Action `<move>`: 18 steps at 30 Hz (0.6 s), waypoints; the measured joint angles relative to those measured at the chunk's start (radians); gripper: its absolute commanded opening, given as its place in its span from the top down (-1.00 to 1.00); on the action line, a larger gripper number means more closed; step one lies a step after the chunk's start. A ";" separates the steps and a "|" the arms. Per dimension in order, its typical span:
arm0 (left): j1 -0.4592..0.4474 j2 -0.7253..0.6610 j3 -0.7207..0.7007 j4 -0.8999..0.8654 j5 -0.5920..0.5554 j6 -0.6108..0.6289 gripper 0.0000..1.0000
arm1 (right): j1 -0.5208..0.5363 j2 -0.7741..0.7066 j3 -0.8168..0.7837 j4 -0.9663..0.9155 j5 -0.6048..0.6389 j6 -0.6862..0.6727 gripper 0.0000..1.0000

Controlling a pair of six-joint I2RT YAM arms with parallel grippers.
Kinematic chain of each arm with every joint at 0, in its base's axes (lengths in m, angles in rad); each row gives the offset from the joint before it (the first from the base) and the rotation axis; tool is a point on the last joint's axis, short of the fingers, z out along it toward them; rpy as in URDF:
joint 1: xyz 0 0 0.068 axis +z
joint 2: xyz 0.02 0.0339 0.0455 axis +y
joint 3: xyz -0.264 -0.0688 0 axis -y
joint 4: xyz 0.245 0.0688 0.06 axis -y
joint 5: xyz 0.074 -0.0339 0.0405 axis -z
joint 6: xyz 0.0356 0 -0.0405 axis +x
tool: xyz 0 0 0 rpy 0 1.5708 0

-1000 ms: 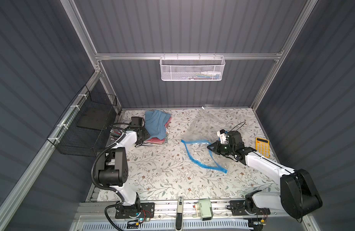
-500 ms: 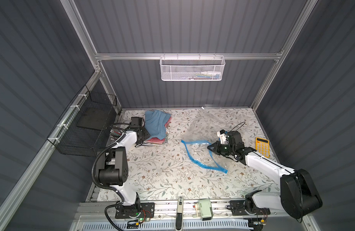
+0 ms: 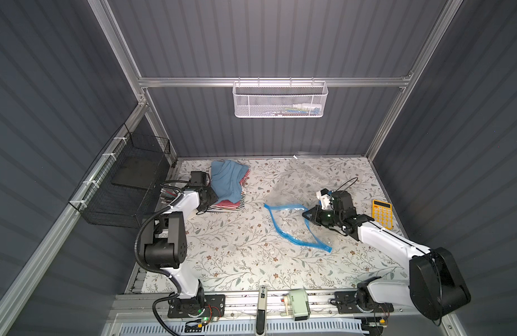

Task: Take the tank top out of the vacuum bag
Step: Adjust the tank top.

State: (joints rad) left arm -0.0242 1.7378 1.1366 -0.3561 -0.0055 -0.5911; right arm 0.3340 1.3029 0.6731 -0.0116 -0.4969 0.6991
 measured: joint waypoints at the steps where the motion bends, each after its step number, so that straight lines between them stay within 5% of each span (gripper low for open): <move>1: 0.000 0.000 -0.002 0.000 0.003 0.000 0.53 | 0.000 0.000 0.000 0.000 0.000 0.000 1.00; 9: 0.000 0.000 -0.003 0.002 0.026 0.004 0.96 | 0.000 -0.001 -0.003 0.001 0.000 0.000 1.00; 18: 0.000 -0.001 0.040 -0.045 0.050 0.005 0.96 | 0.000 -0.003 -0.013 0.004 0.000 0.000 1.00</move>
State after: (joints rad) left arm -0.0242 1.7370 1.1763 -0.4011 0.0448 -0.5858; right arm 0.3336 1.2995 0.6598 -0.0078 -0.4965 0.6994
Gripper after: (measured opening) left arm 0.053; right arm 0.044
